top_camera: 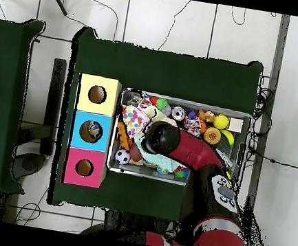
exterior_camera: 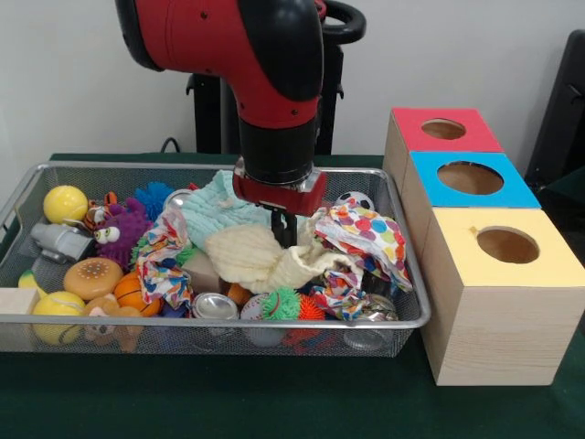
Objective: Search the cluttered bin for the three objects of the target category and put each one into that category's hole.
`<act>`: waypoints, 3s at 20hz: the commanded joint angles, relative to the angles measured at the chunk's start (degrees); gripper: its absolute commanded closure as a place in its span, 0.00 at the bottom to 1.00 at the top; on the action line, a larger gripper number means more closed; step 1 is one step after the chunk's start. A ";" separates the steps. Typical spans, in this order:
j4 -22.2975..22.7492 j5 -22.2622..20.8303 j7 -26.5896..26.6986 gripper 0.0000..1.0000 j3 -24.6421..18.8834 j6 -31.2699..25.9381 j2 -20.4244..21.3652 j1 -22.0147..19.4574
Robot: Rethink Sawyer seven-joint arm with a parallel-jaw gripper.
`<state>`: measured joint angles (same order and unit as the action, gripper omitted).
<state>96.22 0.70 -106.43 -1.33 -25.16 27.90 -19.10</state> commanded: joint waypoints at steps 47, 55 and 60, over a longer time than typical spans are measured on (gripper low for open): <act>-20.29 -33.03 39.12 1.00 -28.79 -22.04 -6.21 -38.15; -18.10 -40.44 32.91 1.00 -28.25 -4.70 -13.15 -36.22; -11.56 -40.92 11.79 1.00 -19.88 4.02 -8.58 -26.01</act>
<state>78.03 -34.01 -84.59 -24.40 -33.77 20.96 -55.87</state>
